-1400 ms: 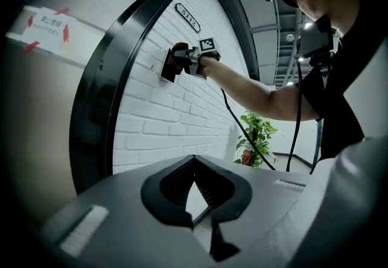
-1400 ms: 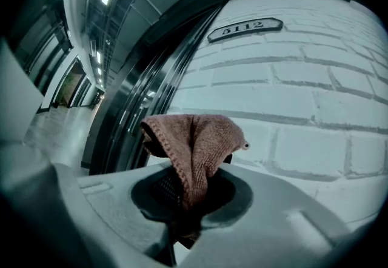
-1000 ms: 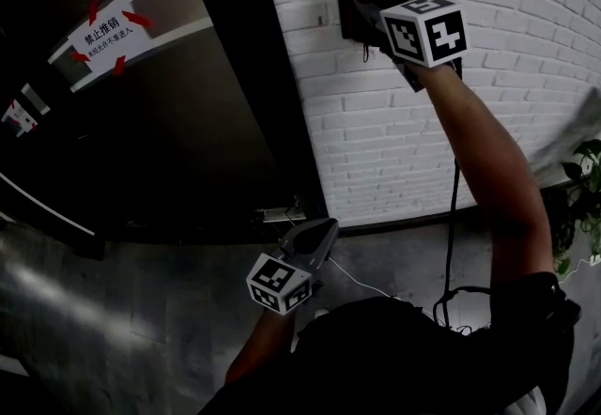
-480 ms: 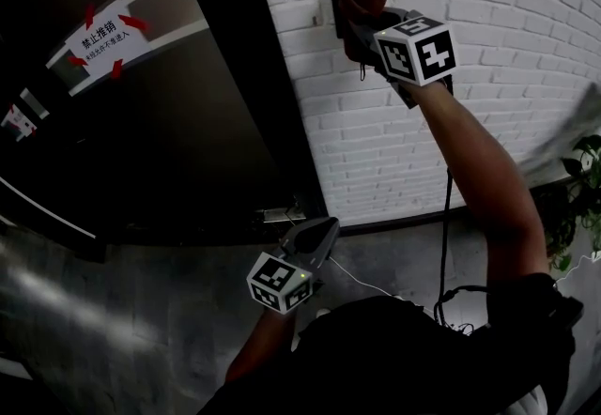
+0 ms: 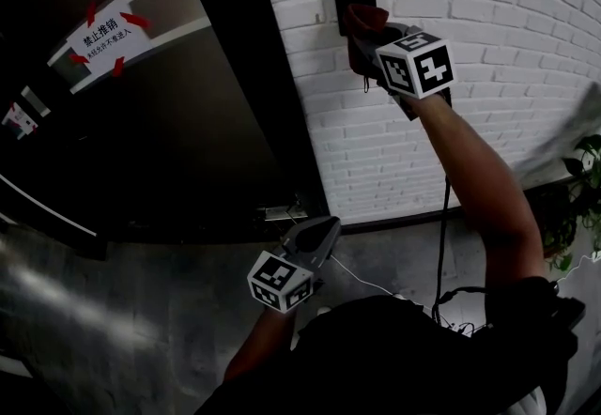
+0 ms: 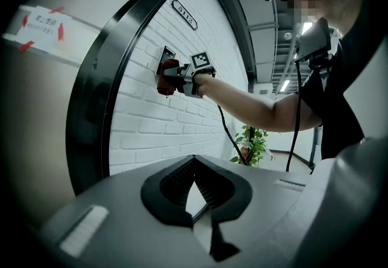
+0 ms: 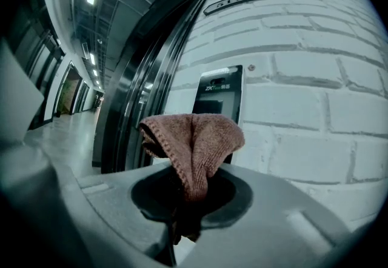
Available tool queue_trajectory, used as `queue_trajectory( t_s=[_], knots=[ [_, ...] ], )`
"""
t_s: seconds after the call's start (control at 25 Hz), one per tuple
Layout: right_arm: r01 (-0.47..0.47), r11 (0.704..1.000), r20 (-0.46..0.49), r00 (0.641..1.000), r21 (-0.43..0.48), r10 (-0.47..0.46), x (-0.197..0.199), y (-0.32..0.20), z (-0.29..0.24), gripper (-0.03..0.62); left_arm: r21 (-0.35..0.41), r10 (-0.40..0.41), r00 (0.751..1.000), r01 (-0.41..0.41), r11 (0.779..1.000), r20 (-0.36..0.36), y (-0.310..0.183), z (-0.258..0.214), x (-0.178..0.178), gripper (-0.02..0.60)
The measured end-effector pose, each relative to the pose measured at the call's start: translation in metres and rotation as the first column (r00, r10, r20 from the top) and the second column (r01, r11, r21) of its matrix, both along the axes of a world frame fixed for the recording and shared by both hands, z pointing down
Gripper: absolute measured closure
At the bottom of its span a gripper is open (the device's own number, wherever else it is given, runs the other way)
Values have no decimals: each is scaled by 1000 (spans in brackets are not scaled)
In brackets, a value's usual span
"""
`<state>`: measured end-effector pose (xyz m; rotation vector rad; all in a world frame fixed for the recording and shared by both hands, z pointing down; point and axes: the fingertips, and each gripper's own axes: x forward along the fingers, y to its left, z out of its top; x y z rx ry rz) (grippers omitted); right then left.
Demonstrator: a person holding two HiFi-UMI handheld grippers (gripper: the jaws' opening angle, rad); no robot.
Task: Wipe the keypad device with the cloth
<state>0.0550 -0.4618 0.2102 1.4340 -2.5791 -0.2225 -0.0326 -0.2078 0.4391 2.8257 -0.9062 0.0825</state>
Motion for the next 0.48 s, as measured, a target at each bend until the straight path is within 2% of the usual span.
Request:
queue_trajectory(
  t_s=[0.48],
  knots=[
    [-82,995,-43,996,-57,79,3,-5,28,548,-27,55,998,-56,998,-9,10,-2,-16,565]
  ],
)
